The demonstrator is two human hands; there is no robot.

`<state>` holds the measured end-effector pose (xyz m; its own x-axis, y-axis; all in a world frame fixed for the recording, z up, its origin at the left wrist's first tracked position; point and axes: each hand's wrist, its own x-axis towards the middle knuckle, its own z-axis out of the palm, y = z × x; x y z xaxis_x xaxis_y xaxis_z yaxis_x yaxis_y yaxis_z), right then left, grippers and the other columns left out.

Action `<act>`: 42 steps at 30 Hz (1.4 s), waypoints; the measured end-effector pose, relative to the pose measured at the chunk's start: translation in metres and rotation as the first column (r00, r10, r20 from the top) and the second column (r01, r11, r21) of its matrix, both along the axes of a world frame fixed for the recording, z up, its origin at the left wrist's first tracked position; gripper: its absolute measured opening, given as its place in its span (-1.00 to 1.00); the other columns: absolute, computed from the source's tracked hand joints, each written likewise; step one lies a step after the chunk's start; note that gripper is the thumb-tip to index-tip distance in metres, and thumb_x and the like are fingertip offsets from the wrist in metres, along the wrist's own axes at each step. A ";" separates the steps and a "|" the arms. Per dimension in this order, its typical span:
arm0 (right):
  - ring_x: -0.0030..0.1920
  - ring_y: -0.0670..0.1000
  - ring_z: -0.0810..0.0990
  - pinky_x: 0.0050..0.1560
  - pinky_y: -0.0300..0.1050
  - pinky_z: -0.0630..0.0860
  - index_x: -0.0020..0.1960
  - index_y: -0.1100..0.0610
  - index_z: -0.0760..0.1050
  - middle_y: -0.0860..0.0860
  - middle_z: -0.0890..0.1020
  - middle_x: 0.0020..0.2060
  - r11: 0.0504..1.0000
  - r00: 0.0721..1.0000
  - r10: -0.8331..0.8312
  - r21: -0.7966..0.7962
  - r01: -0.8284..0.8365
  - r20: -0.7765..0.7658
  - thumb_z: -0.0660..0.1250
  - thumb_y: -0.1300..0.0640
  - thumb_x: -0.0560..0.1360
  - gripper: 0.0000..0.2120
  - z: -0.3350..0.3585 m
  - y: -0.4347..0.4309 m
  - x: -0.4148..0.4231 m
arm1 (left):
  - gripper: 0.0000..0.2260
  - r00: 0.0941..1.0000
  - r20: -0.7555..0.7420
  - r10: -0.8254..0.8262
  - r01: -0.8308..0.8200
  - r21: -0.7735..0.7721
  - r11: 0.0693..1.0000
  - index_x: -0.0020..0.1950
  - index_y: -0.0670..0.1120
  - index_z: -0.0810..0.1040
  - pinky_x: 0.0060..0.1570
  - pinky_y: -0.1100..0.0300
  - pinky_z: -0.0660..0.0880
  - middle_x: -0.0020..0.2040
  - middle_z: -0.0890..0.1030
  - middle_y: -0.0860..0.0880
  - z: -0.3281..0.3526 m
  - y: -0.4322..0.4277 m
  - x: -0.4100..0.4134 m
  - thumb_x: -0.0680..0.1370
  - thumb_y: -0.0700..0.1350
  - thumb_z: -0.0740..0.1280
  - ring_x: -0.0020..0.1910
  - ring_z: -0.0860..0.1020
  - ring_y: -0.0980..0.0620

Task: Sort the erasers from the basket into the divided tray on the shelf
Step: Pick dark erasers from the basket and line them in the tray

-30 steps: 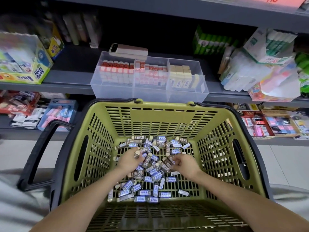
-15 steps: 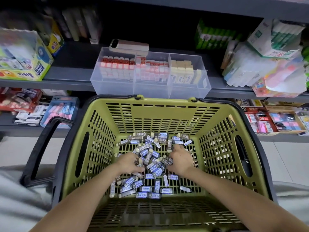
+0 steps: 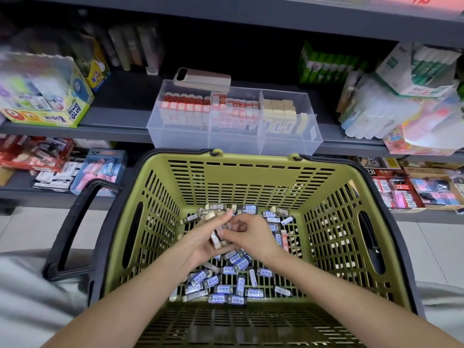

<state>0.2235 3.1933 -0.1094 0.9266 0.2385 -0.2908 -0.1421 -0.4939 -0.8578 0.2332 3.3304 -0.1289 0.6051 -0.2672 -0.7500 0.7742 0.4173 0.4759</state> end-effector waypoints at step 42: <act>0.10 -0.10 0.56 0.18 -0.20 0.49 0.03 0.04 0.60 0.01 0.58 0.11 0.952 0.961 0.120 0.245 -0.183 0.251 0.41 0.30 0.41 -0.75 0.125 0.006 0.058 | -0.81 0.976 0.220 0.005 0.005 -0.048 0.999 -0.24 -0.23 0.59 -0.64 0.28 0.42 -0.36 0.63 -0.18 0.118 0.055 0.044 0.19 -0.22 0.43 -0.50 0.59 -0.02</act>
